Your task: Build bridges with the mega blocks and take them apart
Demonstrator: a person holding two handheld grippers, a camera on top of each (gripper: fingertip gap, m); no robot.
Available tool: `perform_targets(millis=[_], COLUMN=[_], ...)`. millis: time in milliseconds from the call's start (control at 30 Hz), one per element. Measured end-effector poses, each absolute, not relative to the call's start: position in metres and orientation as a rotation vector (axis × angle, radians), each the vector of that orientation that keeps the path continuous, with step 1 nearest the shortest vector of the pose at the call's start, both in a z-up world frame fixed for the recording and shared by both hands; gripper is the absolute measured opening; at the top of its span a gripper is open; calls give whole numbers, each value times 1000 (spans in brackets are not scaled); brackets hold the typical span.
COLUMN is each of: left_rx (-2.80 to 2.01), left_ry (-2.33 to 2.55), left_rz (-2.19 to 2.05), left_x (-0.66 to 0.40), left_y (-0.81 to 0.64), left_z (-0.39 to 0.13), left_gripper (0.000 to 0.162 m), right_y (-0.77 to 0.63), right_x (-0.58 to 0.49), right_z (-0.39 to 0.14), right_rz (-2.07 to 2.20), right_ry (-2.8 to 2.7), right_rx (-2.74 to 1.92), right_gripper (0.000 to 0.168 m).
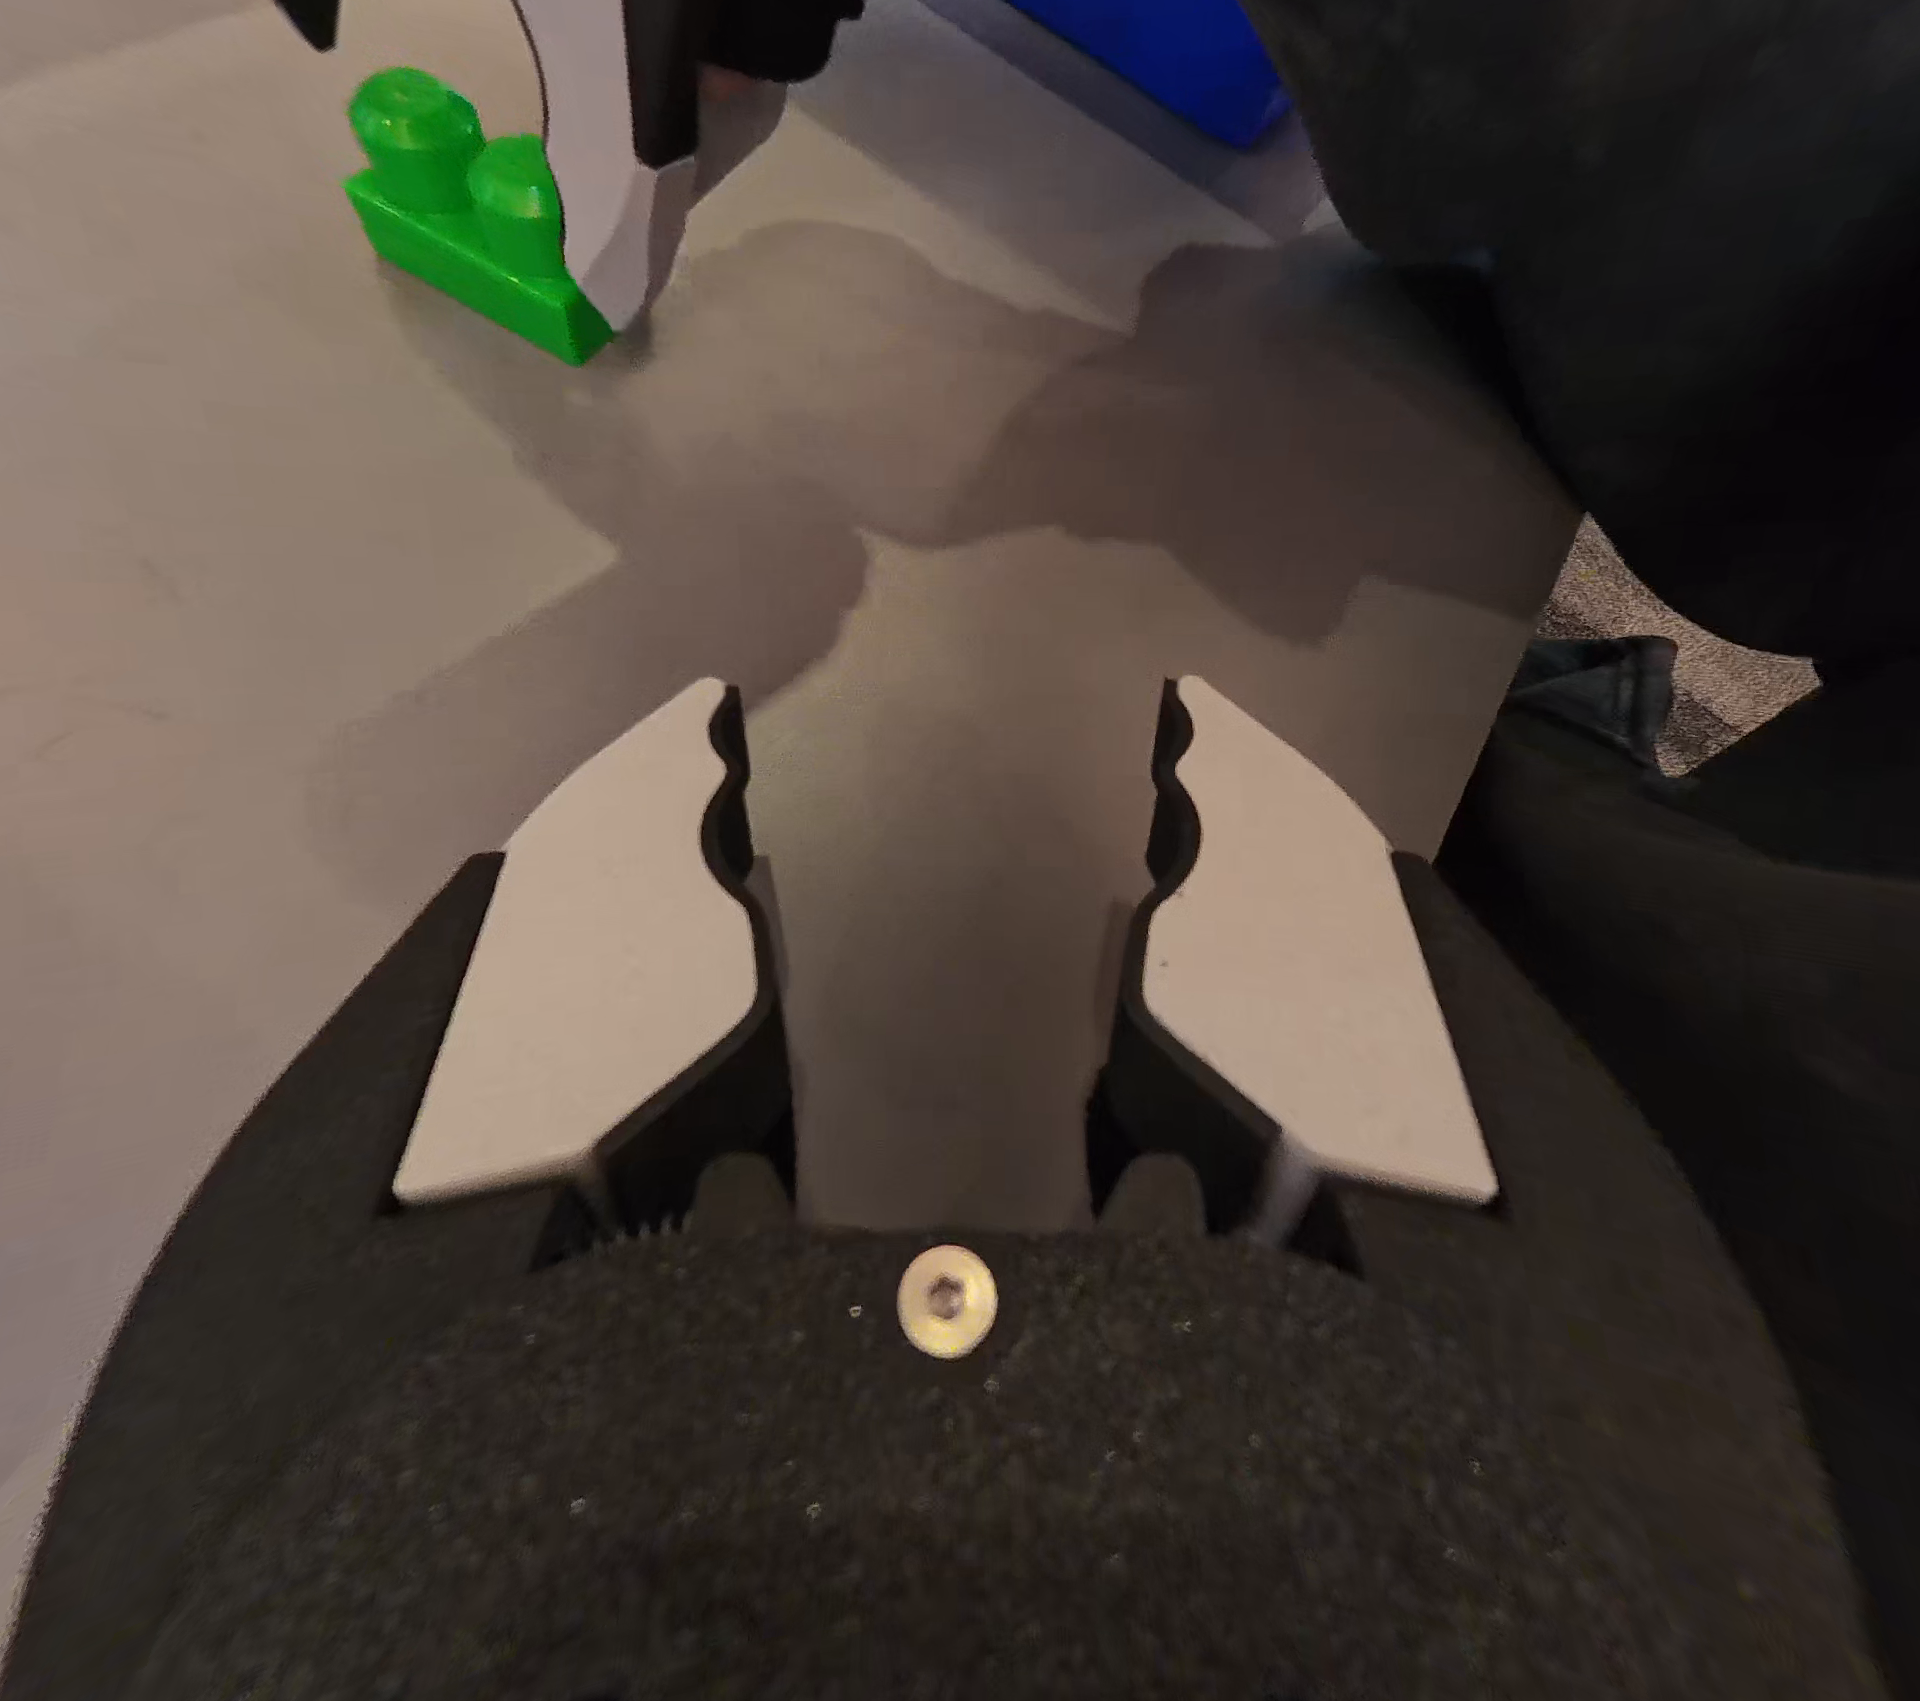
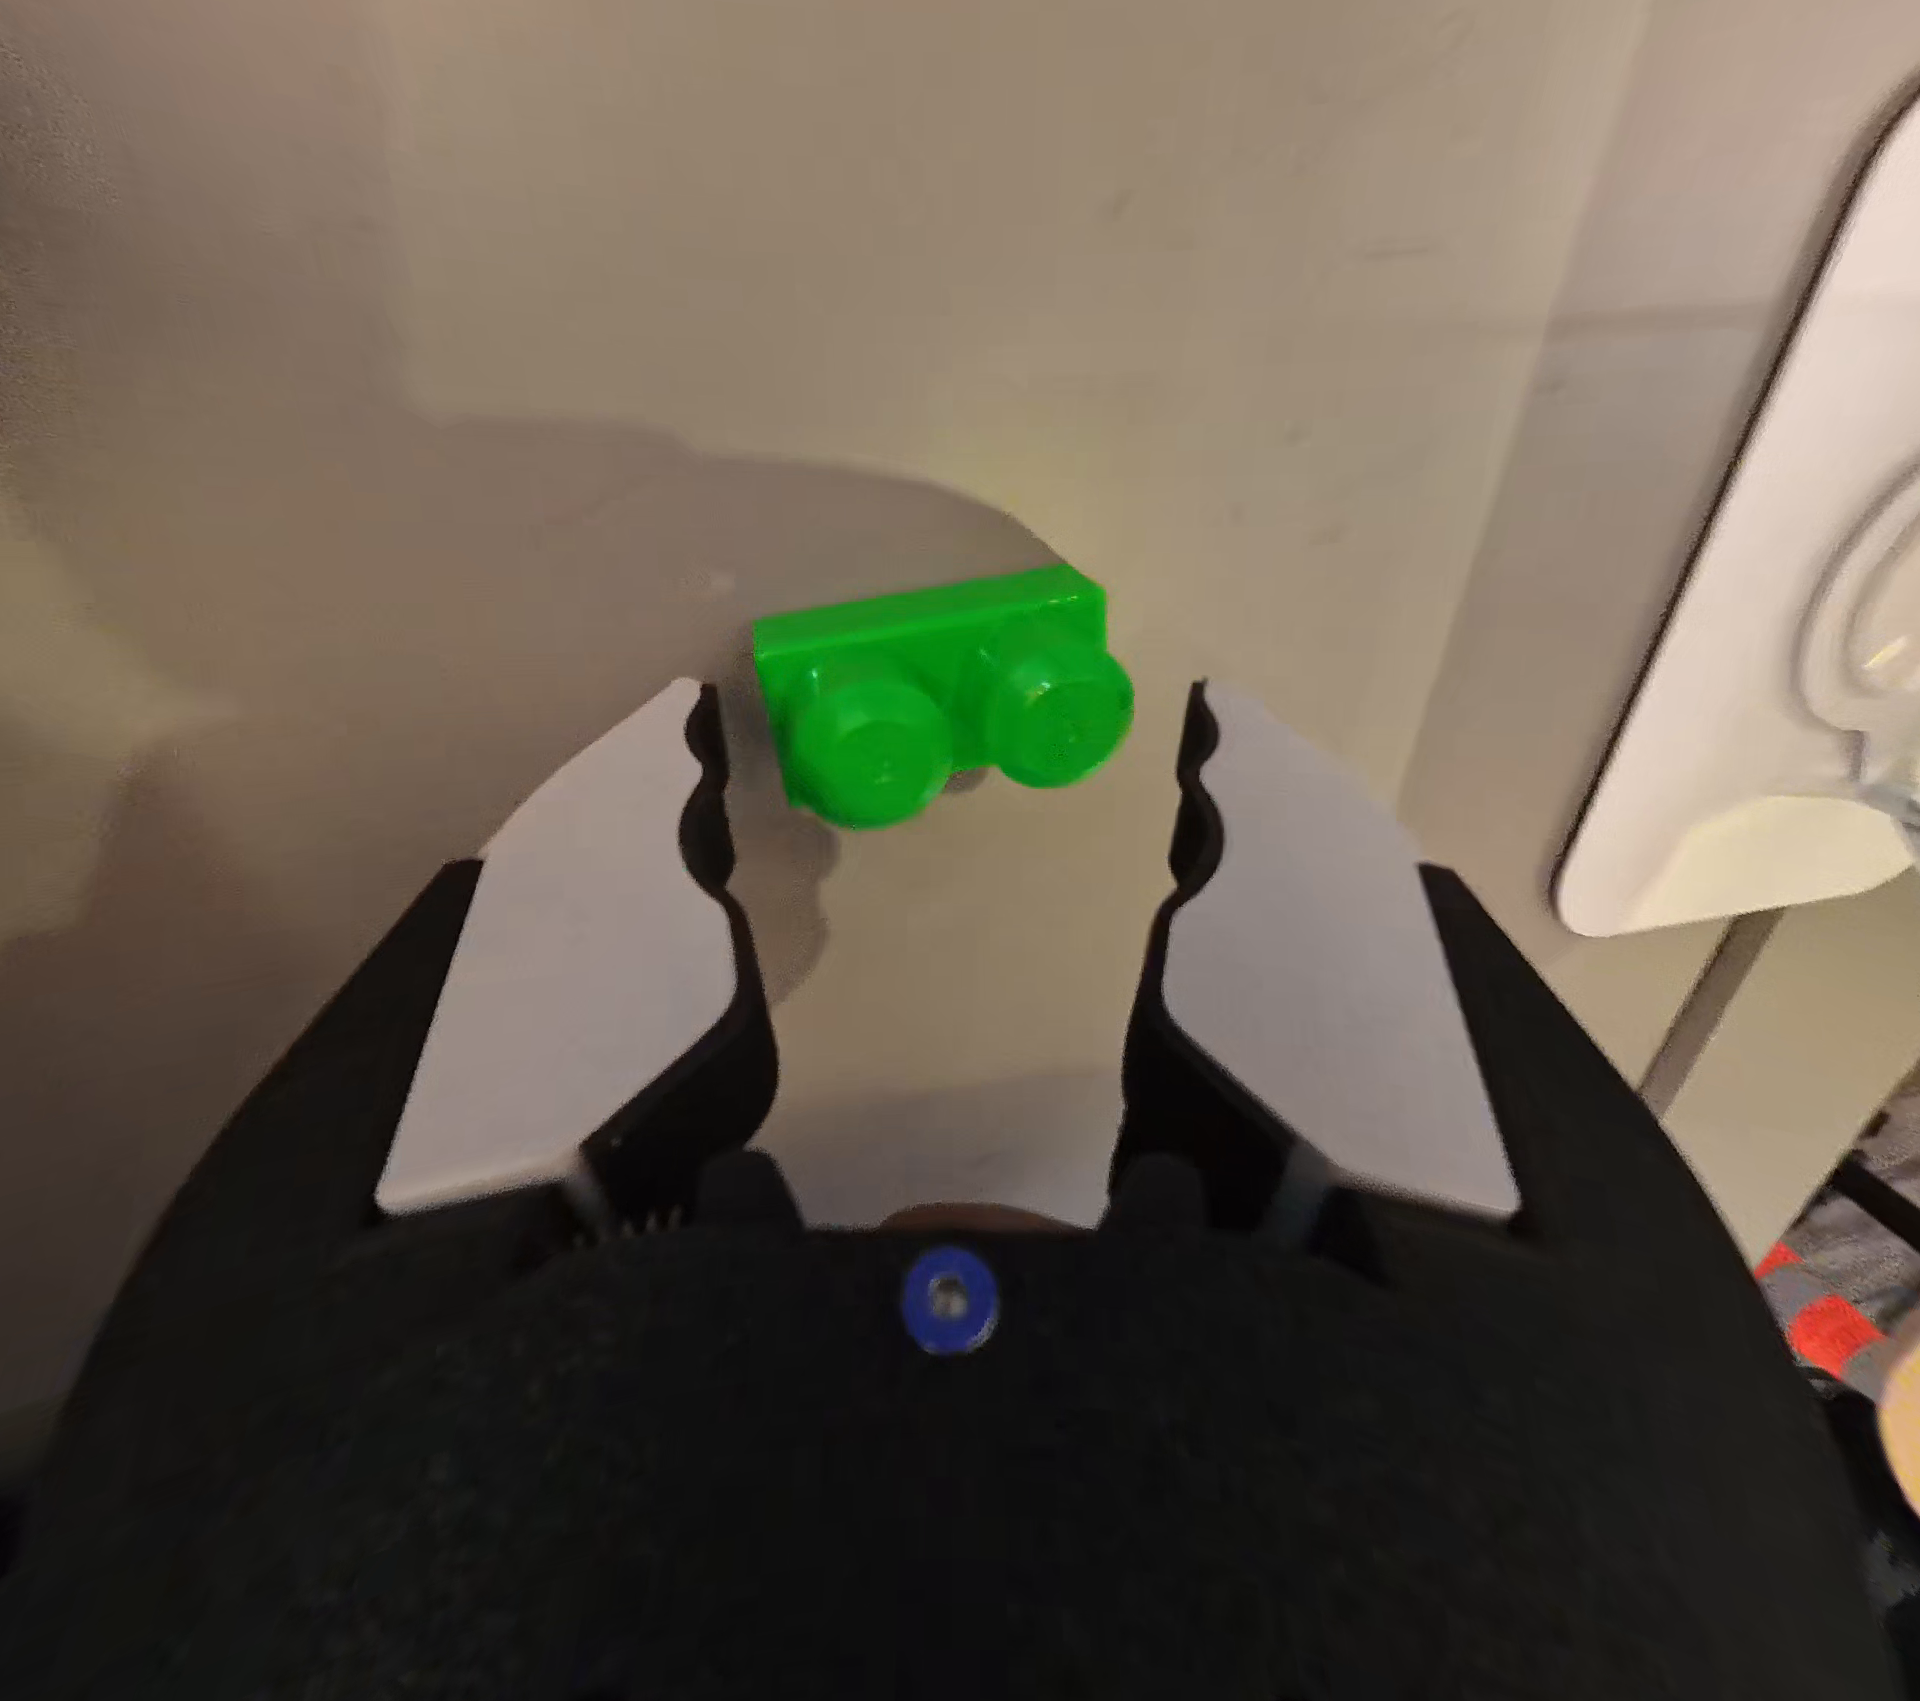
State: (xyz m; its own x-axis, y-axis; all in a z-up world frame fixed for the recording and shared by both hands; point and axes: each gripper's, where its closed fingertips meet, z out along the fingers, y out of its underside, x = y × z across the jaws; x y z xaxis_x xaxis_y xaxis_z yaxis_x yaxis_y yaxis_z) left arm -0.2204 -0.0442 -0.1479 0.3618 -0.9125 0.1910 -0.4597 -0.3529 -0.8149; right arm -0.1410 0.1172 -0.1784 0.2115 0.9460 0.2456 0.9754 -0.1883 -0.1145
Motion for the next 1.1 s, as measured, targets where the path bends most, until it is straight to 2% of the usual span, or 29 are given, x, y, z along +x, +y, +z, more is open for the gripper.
perform_targets(millis=[67,200,333,467,567,667,967,1100], left_rx=[-1963,-1973,-1984,-1985,-1998,-2012,-2009,-2007], left_ry=[1197,1212,1212,1214,1219,1234,1313,1326], left_rz=[-864,-854,-867,-869,-892,-892,-881,-856], left_x=[-221,-222,-221,-221,-219,-217,-204,-204], left_y=[-45,-46,-47,-46,-47,-48,-57,-58], left_z=[-150,-155,-158,-160,-163,-168,-173,-175], left_gripper=[75,75,75,75,75,76,76,78], right_y=[114,106,96,73,45,21,34,40], right_x=[-133,-139,-114,-35,41,93,175,183], right_z=[-188,-168,-80,25,56,33,-126,-157], right_rz=[-188,-129,-211,-356,-393,-338,-209,-239], right_ry=[-1880,-1884,-1678,-1325,-1055,-912,-770,-811], right_rx=[-2294,-2231,-2136,-2088,-2188,-2350,-2755,-2821], right_gripper=[72,72,72,72,72,72,72,72])
